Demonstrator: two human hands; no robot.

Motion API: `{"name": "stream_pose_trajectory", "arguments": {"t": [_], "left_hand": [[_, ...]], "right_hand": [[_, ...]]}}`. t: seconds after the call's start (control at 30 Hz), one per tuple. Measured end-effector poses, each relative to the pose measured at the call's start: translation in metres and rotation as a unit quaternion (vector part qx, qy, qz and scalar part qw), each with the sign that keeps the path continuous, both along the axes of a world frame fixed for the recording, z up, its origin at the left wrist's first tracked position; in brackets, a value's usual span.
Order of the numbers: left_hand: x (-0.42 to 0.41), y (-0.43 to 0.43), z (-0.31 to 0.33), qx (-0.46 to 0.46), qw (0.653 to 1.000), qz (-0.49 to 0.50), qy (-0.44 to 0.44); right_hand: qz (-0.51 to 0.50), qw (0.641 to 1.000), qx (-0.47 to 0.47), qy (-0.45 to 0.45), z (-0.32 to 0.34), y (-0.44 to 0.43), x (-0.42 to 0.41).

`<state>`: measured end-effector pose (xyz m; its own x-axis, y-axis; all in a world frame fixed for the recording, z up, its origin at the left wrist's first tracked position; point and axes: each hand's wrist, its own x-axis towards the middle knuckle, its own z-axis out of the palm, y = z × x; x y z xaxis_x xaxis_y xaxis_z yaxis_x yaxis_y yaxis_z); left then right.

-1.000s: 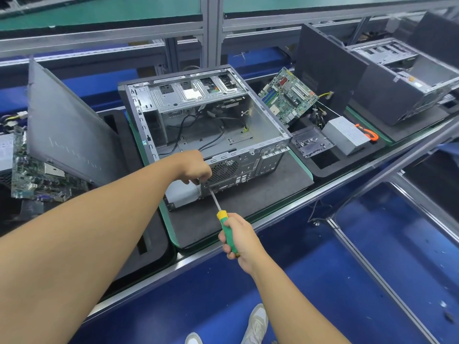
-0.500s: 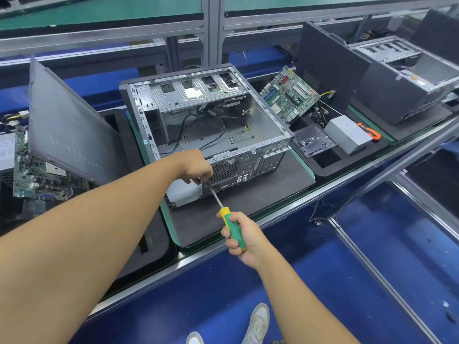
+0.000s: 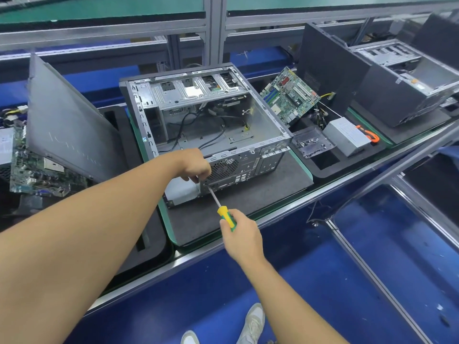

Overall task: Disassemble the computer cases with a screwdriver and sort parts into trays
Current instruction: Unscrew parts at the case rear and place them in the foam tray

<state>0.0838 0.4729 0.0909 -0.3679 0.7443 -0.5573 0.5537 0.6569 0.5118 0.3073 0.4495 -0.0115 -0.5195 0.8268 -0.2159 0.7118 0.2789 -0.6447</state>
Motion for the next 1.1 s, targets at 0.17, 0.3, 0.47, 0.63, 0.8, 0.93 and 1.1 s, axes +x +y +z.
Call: {"name": "stream_pose_trajectory", "arguments": {"t": [0.17, 0.3, 0.47, 0.63, 0.8, 0.93, 1.1], "left_hand": [[0.002, -0.002, 0.004, -0.001, 1.0, -0.007, 0.009], [0.002, -0.003, 0.006, -0.003, 1.0, -0.009, 0.002], [0.002, -0.005, 0.006, -0.02, 1.0, -0.014, 0.003], [0.001, -0.006, 0.007, -0.017, 1.0, -0.021, 0.008], [0.0, -0.004, 0.005, -0.004, 1.0, -0.019, 0.016], [-0.001, -0.003, 0.003, -0.001, 0.999, -0.028, 0.016], [-0.002, -0.003, -0.001, 0.004, 1.0, -0.022, -0.003]], "right_hand": [[-0.014, 0.985, -0.16, 0.069, 0.008, 0.007, -0.004], [-0.088, 0.895, -0.426, 0.102, 0.019, 0.016, -0.005], [-0.041, 0.947, -0.308, 0.08, 0.016, 0.016, 0.002], [-0.031, 0.974, -0.223, 0.038, 0.016, 0.011, -0.002], [-0.095, 0.882, -0.457, 0.061, 0.026, 0.02, -0.005], [-0.04, 0.938, -0.343, 0.037, 0.022, 0.018, -0.004], [-0.017, 0.966, -0.258, 0.033, 0.022, 0.008, -0.005]]}}
